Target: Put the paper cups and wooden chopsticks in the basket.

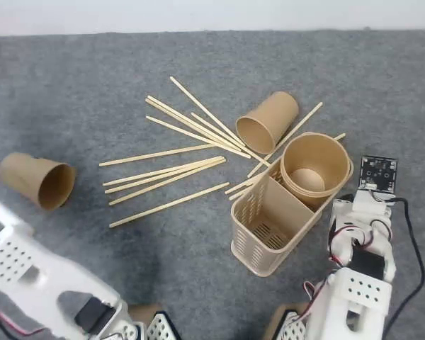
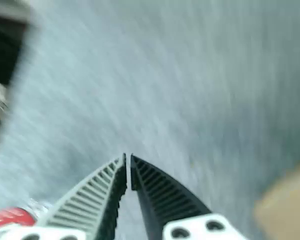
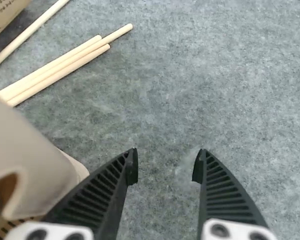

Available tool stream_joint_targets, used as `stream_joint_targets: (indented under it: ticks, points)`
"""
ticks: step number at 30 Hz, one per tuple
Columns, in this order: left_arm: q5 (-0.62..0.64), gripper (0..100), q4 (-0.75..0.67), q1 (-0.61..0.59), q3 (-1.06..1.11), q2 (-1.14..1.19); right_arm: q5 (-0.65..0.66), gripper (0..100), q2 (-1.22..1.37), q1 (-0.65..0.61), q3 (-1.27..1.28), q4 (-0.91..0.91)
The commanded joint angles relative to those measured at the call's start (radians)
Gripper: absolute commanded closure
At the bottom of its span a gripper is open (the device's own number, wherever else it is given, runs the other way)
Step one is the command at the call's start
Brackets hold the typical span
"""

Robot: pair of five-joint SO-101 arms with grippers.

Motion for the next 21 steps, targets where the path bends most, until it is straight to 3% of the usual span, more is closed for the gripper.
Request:
stream_joint_targets:
  ticks: [1, 4, 10, 15, 21]
  points:
    - [0.14, 98, -0.009, 0.083, -0.119, 0.003, 0.012, 80.5, -0.016, -0.008, -0.002, -0.019]
    - [0.075, 98, 0.023, 0.163, -0.087, 0.081, 0.012, 80.5, -0.016, -0.007, 0.0, -0.019]
    - [0.052, 98, 0.057, 0.184, -0.084, 0.198, 0.014, 80.5, -0.016, -0.008, 0.005, -0.021]
    - [-0.043, 98, 0.087, 0.135, -0.091, 0.198, 0.014, 80.5, -0.016, -0.008, 0.005, -0.021]
    - [-0.044, 98, 0.068, -0.006, -0.226, 0.175, 0.014, 80.5, -0.016, -0.008, 0.005, -0.021]
